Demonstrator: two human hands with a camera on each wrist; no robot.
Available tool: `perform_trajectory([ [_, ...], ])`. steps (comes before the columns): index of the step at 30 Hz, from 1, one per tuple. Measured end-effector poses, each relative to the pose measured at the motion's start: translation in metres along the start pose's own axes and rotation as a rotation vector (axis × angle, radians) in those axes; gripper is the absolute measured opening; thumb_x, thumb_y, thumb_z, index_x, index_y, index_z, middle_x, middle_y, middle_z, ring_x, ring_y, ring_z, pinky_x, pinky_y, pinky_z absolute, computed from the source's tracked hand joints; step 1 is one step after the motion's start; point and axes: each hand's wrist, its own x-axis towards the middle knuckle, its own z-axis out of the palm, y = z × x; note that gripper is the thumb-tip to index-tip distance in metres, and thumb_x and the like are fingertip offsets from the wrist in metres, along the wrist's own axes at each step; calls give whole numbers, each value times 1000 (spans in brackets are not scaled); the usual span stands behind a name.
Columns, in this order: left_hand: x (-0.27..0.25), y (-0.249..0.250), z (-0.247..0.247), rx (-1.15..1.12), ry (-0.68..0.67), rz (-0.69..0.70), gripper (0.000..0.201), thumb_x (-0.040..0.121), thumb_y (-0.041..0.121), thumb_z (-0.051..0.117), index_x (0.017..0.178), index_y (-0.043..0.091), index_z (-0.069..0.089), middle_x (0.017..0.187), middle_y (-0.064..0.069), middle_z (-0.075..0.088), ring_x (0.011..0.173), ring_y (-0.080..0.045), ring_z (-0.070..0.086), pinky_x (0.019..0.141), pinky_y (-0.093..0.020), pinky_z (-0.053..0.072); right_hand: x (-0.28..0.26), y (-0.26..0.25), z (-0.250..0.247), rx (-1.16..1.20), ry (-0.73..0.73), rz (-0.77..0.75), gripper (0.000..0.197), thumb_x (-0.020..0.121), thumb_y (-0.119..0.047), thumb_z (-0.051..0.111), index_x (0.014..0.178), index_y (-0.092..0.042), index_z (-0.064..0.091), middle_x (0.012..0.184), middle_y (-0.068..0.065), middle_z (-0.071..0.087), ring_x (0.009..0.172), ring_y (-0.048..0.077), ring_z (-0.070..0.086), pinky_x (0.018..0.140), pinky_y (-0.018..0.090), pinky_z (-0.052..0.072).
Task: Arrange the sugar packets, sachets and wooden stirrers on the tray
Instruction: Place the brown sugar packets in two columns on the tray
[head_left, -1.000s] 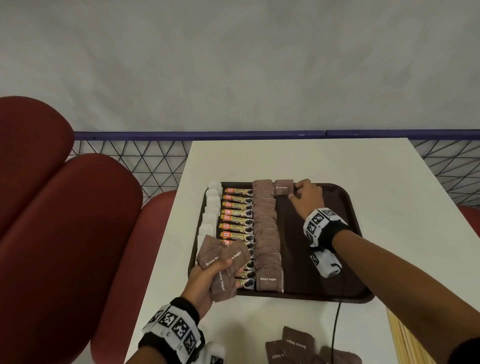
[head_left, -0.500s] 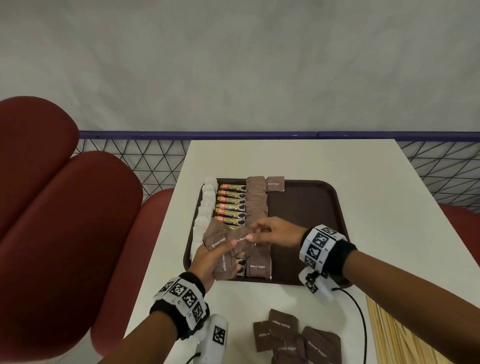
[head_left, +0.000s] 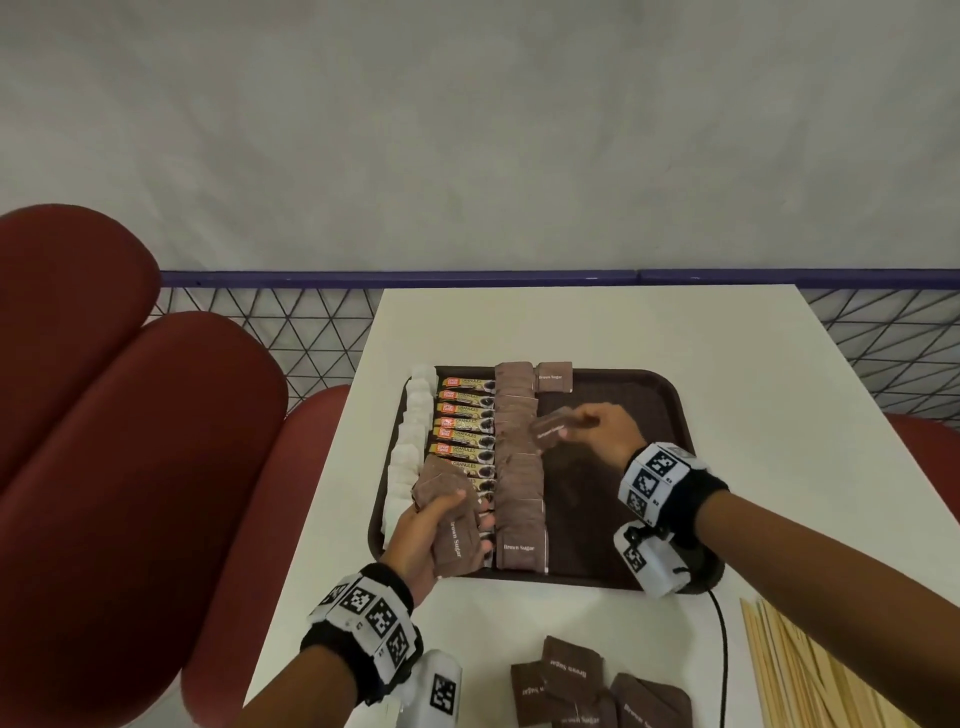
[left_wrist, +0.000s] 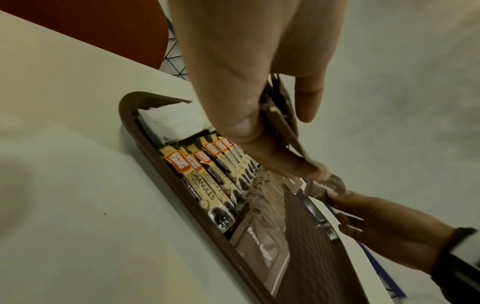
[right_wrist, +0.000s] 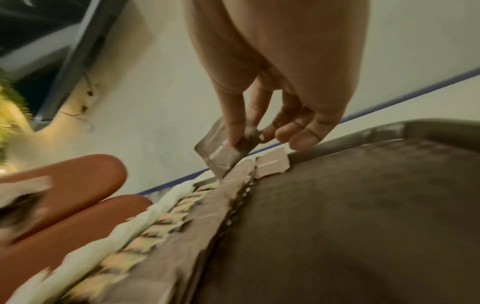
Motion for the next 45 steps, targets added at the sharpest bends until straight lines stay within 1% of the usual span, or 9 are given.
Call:
perform_trajectory([
  [6,7,2,-15,-45,23,-29,29,90,8,46,114,-1,60,108,-25,66,86,-31,65,65,-37,58,49,5,-15,88,238,207,28,80,-13,70,106,-3,67,109,15,65,105,28,59,88,27,41],
  [8,10,3,-19,-45,19,-27,31,91,6,45,118,-1,57,115,-28,62,89,-31,66,67,-37,58,61,4,-10,110,262,239,26,80,-13,70,105,-3,68,106,14,65,102,27,59,86,27,42],
  [13,14,7,-25,-11,-23,23,31,92,7,51,121,0,56,104,-22,67,85,-26,69,64,-36,58,84,6,8,93,256,292,24,78,-12,70,102,-6,70,93,10,63,86,21,55,75,26,42],
  [17,16,10,-34,-15,-6,41,35,89,7,57,123,2,56,112,-22,66,88,-25,70,62,-35,57,96,8,15,-64,245,340,24,81,-17,66,104,-16,69,111,15,66,107,33,58,101,42,42],
  [20,16,11,-40,-31,-19,54,35,88,6,58,122,1,57,106,-21,66,84,-24,70,62,-35,58,101,10,17,-195,235,361,22,85,-18,60,106,-17,66,115,14,64,114,33,53,105,40,33],
  [31,15,11,-43,-70,-7,20,36,87,6,57,123,7,57,112,-24,66,80,-28,68,59,-36,56,100,9,23,-250,268,312,23,87,-21,58,109,-14,55,119,19,55,118,35,42,103,40,28],
  [38,10,7,-31,-31,-16,56,24,87,1,57,110,8,62,91,-22,70,70,-26,69,59,-34,58,78,9,28,-299,353,179,38,90,-33,55,121,-11,52,128,15,50,122,33,38,99,43,34],
  [42,9,3,-22,-14,10,68,35,84,2,62,118,3,58,94,-22,68,71,-25,68,59,-33,57,52,6,32,-269,246,7,27,84,-26,63,109,-14,61,113,9,60,114,30,47,95,39,41],
  [45,8,1,-16,-10,14,83,39,83,3,63,121,3,57,102,-22,67,75,-25,69,59,-34,56,25,-2,35,4,6,-83,21,87,-24,62,101,-8,63,98,4,63,99,20,56,89,32,44],
])
